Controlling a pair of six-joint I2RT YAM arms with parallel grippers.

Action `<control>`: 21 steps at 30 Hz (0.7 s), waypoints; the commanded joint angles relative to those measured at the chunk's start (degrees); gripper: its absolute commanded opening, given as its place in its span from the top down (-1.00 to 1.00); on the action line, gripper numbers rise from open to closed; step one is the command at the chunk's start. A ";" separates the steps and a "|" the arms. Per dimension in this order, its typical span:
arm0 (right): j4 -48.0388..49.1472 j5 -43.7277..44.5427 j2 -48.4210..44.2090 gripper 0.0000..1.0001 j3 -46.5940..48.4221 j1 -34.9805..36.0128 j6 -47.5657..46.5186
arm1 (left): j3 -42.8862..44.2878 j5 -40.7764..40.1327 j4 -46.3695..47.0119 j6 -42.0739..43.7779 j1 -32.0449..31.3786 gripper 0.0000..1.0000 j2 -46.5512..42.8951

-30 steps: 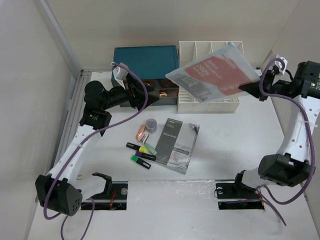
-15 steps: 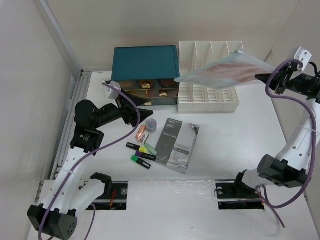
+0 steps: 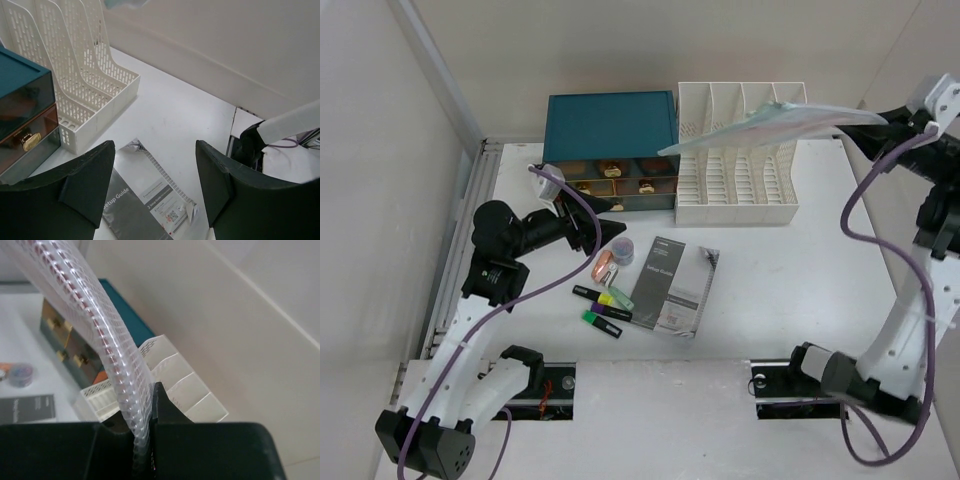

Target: Organize the desk

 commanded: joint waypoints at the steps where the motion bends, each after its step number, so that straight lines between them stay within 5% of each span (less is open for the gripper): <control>1: 35.23 15.24 -7.13 1.00 -7.39 1.25 23.34 | -1.09 0.12 3.37 -0.50 0.25 -0.24 -1.30; 5: 35.23 20.68 -5.20 1.00 -4.57 1.25 29.58 | -1.09 -0.40 2.75 -0.50 0.25 -0.24 -1.91; 10: 28.31 38.09 -2.04 1.00 -1.41 1.25 30.29 | -0.04 -0.93 -0.15 1.34 0.25 -0.24 -2.44; 21: 8.97 46.09 3.94 1.00 -1.48 5.19 22.92 | -3.28 -1.46 1.17 1.87 0.25 -0.24 -2.44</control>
